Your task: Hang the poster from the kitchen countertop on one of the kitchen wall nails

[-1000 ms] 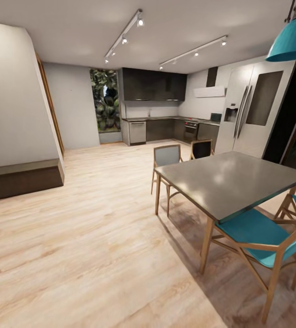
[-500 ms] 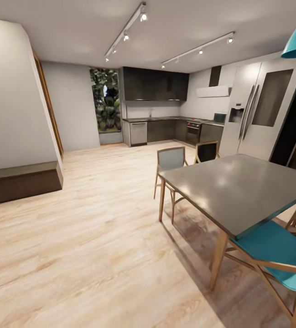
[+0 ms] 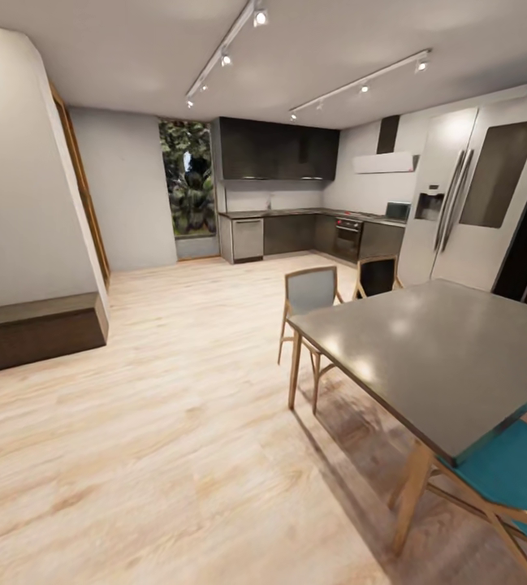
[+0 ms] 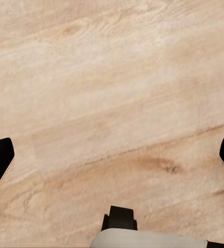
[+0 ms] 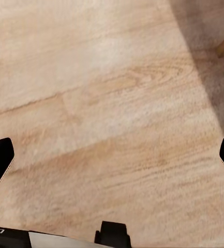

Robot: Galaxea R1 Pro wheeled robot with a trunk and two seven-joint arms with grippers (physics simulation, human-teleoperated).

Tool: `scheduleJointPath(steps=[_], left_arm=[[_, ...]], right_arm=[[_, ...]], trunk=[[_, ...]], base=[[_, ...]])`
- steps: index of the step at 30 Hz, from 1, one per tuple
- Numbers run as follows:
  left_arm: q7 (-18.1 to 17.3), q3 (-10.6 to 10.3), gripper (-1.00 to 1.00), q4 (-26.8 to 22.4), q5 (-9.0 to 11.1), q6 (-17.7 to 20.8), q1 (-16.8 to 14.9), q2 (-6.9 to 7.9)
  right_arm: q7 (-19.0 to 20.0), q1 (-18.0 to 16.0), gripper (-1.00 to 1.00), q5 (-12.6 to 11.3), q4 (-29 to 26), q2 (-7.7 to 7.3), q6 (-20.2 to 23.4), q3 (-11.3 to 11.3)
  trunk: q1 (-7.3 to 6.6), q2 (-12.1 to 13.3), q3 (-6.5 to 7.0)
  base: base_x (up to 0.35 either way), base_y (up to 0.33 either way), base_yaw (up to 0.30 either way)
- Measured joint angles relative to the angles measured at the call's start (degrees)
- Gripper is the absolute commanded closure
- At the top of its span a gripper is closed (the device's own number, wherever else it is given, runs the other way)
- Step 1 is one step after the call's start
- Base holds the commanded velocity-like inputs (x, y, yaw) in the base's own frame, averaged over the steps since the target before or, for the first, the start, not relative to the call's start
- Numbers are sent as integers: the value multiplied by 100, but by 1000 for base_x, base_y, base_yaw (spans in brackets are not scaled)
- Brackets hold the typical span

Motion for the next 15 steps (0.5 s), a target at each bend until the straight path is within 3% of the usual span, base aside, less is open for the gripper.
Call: scheduleJointPath(steps=[15], left_arm=[[0,0,-100,0,0,-2,0,0]], right_arm=[[0,-1,-100,7,6,-7,3,-8]], trunk=[[0,0,0]], base=[[336,87,0]])
